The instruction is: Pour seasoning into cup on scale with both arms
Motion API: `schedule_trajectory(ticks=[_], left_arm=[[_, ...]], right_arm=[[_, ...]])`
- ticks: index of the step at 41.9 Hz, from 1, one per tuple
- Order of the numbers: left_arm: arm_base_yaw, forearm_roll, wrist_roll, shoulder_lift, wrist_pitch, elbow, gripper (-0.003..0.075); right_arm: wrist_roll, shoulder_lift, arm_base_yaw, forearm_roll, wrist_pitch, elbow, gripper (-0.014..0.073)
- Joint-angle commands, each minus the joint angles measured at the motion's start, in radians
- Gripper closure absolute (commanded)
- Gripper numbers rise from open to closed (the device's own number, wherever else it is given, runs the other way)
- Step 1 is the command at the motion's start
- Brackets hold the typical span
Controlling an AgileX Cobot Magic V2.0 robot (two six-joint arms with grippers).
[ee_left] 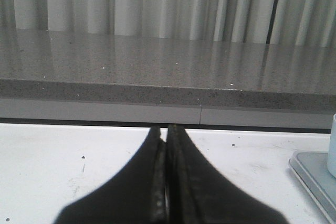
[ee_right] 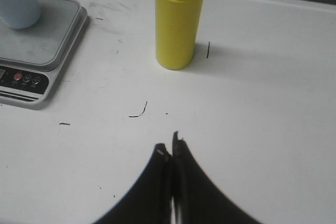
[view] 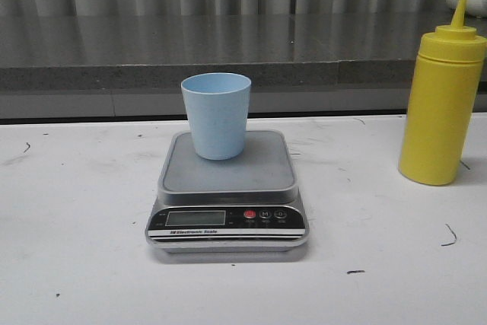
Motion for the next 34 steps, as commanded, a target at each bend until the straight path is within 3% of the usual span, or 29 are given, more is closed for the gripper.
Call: schedule_trajectory(ticks=[1, 7, 22, 32, 34], left_arm=[[-0.004, -0.008, -0.011, -0.016, -0.082, 0.024, 0.0740], [-0.004, -0.008, -0.011, -0.016, -0.082, 0.024, 0.0740], [-0.004, -0.008, -0.011, -0.016, -0.082, 0.024, 0.0740], [-0.004, -0.008, -0.011, -0.016, -0.082, 0.024, 0.0740], [-0.004, -0.008, -0.011, -0.016, -0.082, 0.024, 0.0740]], right_arm=[[-0.013, 0.008, 0.000, -0.010, -0.069, -0.031, 0.0662], [-0.013, -0.040, -0.040, -0.027, -0.134, 0.041, 0.0662], [-0.040, -0.324, -0.246, -0.028, -0.774, 0.519, 0.0659], [-0.039, -0.437, -0.277, -0.018, -0.960, 0.697, 0.0661], [-0.039, -0.435, -0.283, -0.018, -0.945, 0.693, 0.0661]])
